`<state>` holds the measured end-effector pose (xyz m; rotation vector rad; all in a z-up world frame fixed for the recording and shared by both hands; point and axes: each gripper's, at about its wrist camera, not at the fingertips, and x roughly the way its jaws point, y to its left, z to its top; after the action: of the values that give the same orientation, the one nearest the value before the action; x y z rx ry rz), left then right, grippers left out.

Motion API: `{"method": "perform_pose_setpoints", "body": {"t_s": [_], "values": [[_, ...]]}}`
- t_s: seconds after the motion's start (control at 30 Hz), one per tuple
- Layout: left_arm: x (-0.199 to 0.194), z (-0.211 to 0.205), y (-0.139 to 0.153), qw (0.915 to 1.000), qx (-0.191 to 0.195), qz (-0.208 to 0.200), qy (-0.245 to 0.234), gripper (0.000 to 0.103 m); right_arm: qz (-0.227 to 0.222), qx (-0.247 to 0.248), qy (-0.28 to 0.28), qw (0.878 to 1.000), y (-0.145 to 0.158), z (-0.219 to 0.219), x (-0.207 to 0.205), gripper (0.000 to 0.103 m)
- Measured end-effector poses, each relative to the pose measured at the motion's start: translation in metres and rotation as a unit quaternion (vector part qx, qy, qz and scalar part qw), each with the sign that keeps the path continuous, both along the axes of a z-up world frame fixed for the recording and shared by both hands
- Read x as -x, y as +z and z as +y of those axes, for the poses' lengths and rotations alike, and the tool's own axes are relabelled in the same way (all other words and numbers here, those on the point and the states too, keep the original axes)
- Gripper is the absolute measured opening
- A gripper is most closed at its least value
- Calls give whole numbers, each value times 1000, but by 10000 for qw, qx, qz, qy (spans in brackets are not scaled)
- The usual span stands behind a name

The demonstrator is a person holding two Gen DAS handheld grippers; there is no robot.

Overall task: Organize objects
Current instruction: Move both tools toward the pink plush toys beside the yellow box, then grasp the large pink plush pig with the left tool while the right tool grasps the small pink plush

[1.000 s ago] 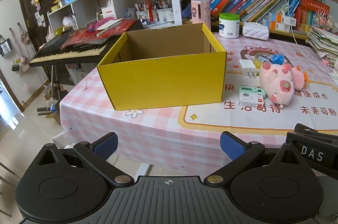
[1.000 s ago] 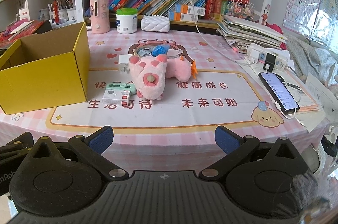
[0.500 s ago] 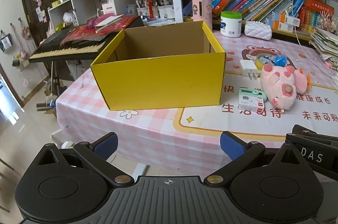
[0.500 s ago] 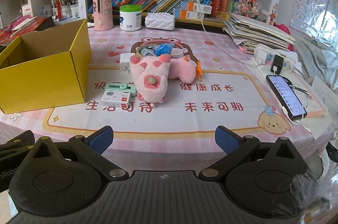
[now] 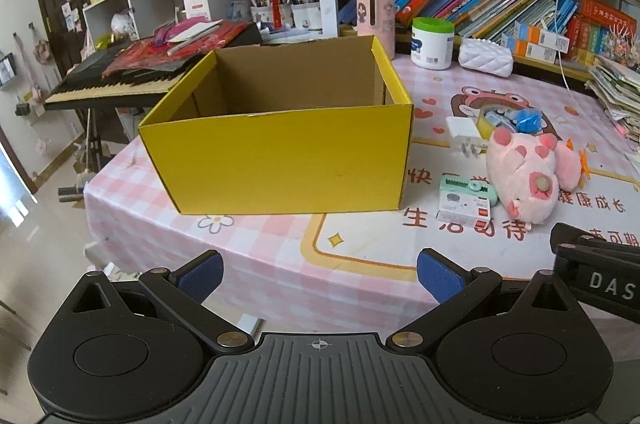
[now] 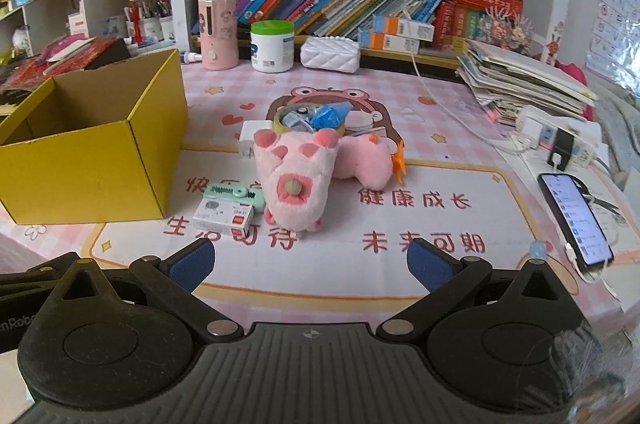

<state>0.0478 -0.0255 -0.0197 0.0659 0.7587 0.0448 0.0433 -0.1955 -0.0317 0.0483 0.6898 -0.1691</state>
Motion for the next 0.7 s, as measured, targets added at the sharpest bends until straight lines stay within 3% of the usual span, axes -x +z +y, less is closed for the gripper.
{"method": "perform_pose_setpoints", "body": {"t_s": [0.27, 0.7], "values": [[-13, -10, -3, 9995, 286, 137, 22, 103, -20, -128, 183, 9997, -2, -20, -13, 103], [-32, -37, -11, 9993, 369, 93, 61, 103, 8, -122, 480, 9988, -8, -54, -39, 102]]}}
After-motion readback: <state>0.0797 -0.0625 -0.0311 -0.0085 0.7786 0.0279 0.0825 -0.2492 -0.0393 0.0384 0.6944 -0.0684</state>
